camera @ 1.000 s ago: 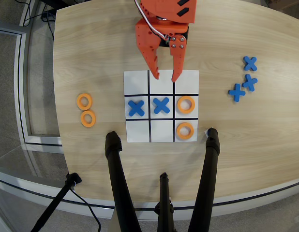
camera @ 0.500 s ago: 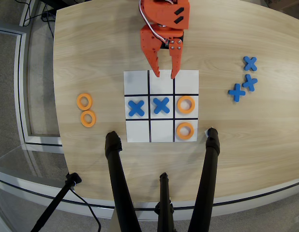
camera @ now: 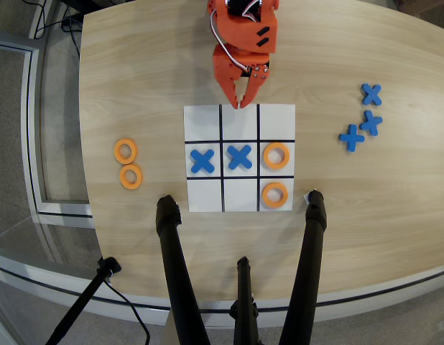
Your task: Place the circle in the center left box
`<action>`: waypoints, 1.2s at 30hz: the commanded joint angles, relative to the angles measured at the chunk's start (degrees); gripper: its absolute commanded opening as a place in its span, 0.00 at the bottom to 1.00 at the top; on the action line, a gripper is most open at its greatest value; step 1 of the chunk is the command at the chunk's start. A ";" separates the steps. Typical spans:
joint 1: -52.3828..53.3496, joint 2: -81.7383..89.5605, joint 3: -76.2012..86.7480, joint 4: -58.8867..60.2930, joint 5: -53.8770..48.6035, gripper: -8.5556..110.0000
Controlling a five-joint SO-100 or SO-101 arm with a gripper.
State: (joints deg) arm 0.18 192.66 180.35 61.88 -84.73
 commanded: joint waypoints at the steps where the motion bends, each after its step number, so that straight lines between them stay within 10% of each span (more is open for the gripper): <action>1: -0.53 -0.26 3.16 6.24 -0.26 0.07; 11: 17.49 -0.26 3.16 12.74 0.26 0.07; 25: 85.61 1.85 3.16 12.30 0.26 0.07; 36: 98.96 1.85 3.16 12.30 0.26 0.07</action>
State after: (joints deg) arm 98.26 193.45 180.35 74.36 -84.73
